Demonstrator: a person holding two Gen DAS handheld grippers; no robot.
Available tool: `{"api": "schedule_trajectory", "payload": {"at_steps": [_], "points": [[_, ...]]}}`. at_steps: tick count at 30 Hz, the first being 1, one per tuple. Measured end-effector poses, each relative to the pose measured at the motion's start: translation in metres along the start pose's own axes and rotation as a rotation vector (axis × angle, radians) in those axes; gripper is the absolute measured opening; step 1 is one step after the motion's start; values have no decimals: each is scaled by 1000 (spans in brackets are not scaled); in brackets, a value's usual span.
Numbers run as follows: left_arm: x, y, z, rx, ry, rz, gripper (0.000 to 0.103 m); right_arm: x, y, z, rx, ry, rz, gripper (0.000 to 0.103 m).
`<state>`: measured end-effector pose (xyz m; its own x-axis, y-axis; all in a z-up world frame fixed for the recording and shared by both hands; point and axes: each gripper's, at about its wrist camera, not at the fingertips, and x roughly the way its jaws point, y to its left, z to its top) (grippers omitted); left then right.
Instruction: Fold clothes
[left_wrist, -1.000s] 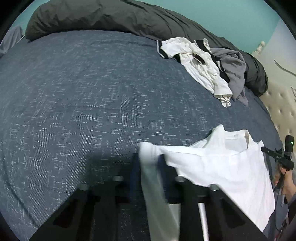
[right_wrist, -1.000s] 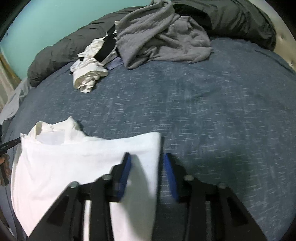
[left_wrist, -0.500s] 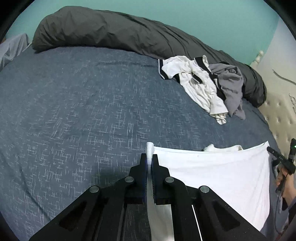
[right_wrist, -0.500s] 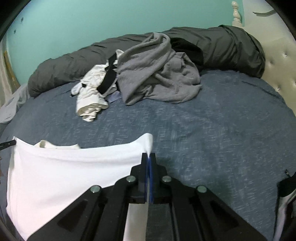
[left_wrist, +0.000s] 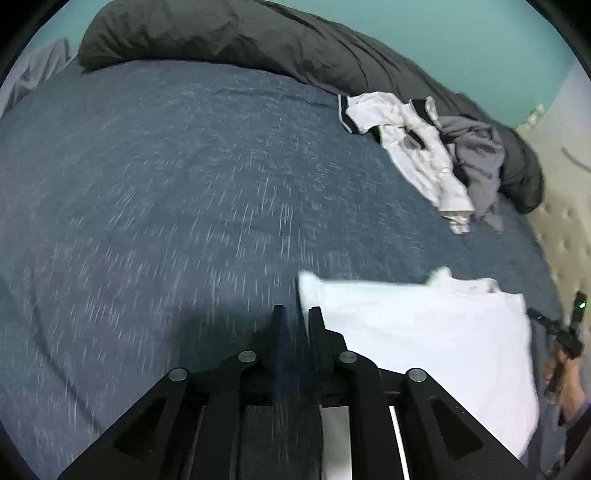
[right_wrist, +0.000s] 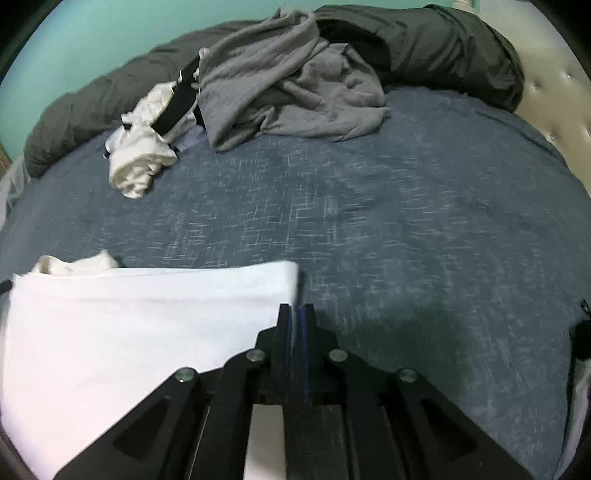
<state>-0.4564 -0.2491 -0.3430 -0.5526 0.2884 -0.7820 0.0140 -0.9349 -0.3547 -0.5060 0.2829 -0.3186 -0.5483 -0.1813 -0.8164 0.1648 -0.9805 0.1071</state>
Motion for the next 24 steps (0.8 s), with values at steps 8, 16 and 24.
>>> {"api": "schedule_trajectory", "payload": {"at_steps": [8,16,24], "points": [[-64,4,-93,42,95,-118,30,-71,-16,-75,50,54,191,31],[-93,11,-166,15,163,-178,31,-110,-25,-164,71,170,269,40],[-105,-2,-193,61,185,-172,32,-116,-2,-196,-24,222,239,40]]}}
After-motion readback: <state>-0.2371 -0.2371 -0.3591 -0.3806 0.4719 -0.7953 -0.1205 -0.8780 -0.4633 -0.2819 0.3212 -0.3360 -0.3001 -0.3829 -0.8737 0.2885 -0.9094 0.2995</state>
